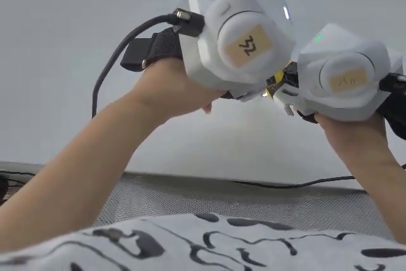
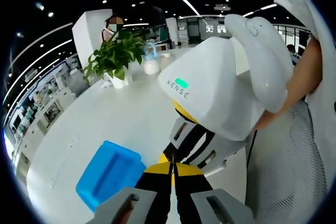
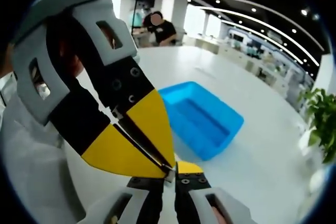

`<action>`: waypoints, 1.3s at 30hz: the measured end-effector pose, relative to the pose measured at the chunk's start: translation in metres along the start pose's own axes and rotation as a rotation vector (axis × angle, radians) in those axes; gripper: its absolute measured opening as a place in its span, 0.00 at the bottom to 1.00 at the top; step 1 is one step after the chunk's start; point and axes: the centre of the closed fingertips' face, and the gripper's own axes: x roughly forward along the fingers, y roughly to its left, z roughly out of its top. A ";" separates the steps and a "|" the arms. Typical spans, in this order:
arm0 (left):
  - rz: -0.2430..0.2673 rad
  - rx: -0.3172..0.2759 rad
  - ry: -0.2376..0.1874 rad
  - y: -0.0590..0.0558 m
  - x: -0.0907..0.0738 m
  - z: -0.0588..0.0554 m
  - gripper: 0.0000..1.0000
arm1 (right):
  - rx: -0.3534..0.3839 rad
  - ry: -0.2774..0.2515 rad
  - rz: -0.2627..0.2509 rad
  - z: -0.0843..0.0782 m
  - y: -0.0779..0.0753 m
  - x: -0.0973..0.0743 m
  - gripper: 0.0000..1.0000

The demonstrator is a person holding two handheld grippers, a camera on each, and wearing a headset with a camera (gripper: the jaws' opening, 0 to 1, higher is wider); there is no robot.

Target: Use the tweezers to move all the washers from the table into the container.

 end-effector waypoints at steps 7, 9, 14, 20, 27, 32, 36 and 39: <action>0.026 -0.003 -0.041 0.005 -0.005 0.013 0.00 | -0.002 -0.001 -0.005 0.010 -0.007 -0.008 0.02; 0.036 0.001 -0.054 0.008 -0.008 0.017 0.00 | 0.003 -0.010 -0.008 0.015 -0.010 -0.010 0.02; 0.069 0.017 -0.078 0.018 -0.015 0.026 0.00 | 0.018 -0.040 -0.020 0.031 -0.016 -0.014 0.02; 0.113 0.030 -0.104 0.029 -0.022 0.032 0.00 | 0.001 -0.064 -0.037 0.047 -0.023 -0.014 0.02; 0.142 0.051 -0.106 0.040 -0.026 0.038 0.00 | -0.007 -0.087 -0.036 0.059 -0.030 -0.012 0.02; 0.174 0.061 -0.112 0.052 -0.026 0.043 0.00 | -0.019 -0.109 -0.049 0.070 -0.040 -0.009 0.02; 0.208 0.048 -0.124 0.063 -0.025 0.039 0.00 | -0.015 -0.118 -0.063 0.077 -0.049 -0.002 0.02; 0.223 0.043 -0.121 0.070 -0.026 0.044 0.00 | -0.012 -0.125 -0.071 0.080 -0.053 0.004 0.02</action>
